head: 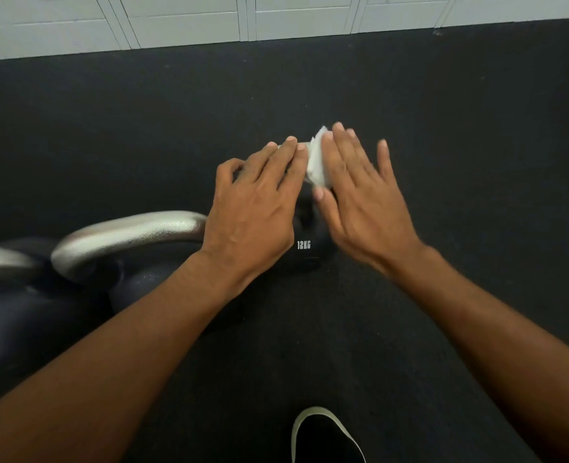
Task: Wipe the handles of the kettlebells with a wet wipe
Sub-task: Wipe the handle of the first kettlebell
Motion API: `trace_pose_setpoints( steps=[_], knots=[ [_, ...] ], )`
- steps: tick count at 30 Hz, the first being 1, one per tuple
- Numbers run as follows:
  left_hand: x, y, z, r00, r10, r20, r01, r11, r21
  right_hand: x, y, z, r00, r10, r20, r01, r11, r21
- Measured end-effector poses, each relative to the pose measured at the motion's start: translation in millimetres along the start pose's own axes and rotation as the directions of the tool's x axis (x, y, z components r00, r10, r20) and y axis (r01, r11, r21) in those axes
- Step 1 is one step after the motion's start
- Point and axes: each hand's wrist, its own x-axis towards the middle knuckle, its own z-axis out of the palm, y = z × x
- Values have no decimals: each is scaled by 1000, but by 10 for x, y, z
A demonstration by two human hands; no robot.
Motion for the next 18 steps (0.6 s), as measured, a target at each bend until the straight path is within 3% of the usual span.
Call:
trace_pose_setpoints(
  steps=[4,8,11,14,18],
  knots=[
    [-26,55,32,1000,-11,-10,11,999,46,441,106,-404,987,-18,159,-17,976,218],
    [-27,50,19,1000,0,-2,1,993,119,826,135,-569,913,98,397,-221,935,278],
    [-37,23,25,1000,1,10,-3,990,138,1013,185,-535,837,135,530,-389,828,405],
    [-39,35,35,1000,-1,16,-2,988,153,1068,264,-426,781,148,607,-506,721,474],
    [-34,54,47,1000,-12,16,10,988,151,1033,289,-295,776,154,611,-554,630,545]
  ],
)
